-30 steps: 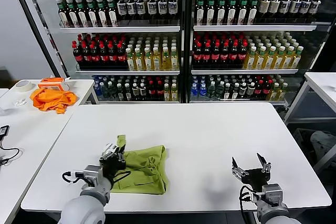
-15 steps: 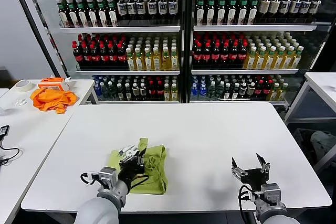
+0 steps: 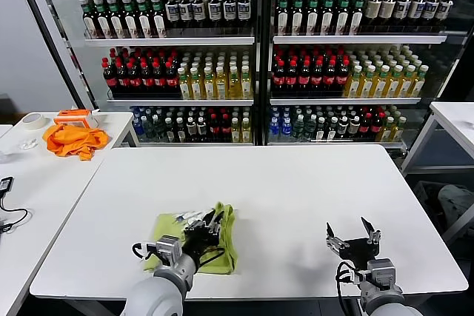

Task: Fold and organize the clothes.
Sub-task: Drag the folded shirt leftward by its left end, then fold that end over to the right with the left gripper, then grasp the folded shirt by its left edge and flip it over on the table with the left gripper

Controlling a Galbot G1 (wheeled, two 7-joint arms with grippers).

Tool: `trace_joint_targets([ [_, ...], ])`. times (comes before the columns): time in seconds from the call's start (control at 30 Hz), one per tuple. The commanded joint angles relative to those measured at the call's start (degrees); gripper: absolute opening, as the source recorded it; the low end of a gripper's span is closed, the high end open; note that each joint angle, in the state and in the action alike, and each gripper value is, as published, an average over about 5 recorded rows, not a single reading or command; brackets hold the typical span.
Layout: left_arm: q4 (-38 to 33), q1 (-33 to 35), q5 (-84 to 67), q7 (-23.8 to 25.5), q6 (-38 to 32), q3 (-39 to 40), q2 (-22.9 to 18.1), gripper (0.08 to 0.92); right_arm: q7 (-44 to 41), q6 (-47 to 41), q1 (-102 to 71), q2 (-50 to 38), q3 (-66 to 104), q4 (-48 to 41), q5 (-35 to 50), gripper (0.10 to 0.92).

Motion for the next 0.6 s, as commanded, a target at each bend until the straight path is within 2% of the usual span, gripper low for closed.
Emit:
trace_joint_targets([
  [0.03,-2.5,1.6,1.5,1.9,-5.7,-4.7,0.9,0.358,-0.1,0.1,0.3,-0.3,0.0,0.4,0.1,0.823],
  [0.13,-3.6,5.1,5.9,2.8,-5.8,-10.5,3.5,0.445,-0.1,0.1,0.7,-0.4,-0.4,0.3,0.1,0.823],
  [0.27,-0.7,10.8,11.6,1.4,-3.4,-17.4,5.7,0.566,-0.2,0.1,1.3,-0.3,-1.2,0.6,0.1,0.823],
  [0.43,2.2,14.8,10.1,0.7,0.5,-21.6,5.1,0.713,-0.3,0.1,1.7,-0.4,-1.5,1.1,0.1,0.823],
  [0.6,3.3,14.0,9.0,0.6,1.0,-19.5,3.3,0.812,-0.3,0.0,1.8,-0.7,-1.4,1.3,0.1,0.823],
])
